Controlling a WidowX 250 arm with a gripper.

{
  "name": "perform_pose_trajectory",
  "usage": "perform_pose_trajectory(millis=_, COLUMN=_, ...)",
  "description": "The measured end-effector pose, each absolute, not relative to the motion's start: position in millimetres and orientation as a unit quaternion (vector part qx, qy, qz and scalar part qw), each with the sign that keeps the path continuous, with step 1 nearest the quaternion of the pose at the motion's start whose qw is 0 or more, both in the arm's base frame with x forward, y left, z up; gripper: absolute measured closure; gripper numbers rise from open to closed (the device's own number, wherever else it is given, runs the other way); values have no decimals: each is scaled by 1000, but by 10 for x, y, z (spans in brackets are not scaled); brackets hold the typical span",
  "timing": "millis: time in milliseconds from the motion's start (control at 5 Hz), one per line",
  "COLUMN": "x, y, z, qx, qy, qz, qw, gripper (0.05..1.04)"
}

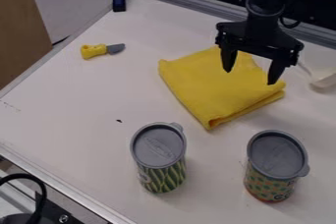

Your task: Move the can on the right towards the upper right corner of the table

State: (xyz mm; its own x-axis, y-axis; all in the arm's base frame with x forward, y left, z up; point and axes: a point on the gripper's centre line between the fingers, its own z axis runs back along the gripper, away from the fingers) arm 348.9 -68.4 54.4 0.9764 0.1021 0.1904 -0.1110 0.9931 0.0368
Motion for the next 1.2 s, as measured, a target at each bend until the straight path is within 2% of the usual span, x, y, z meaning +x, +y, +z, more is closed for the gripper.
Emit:
perform_pose_trajectory(millis=400, x=3378, y=-713, z=400, qx=33, qy=-68, qz=58, qw=995, gripper=85)
perform_pose_trajectory(millis=600, x=3210, y=-742, z=485, qx=26, qy=-60, qz=48, qw=997, gripper=85)
perform_pose_trajectory(millis=800, x=3018, y=-799, z=673, qx=18, qy=-53, qz=35, qw=998, gripper=85)
perform_pose_trajectory(millis=1000, x=2729, y=-938, z=682, qx=5, qy=-34, qz=-18, qw=999, gripper=85)
perform_pose_trajectory(millis=1200, x=2389, y=-1086, z=583, qx=0, qy=8, qz=-75, qw=997, gripper=85)
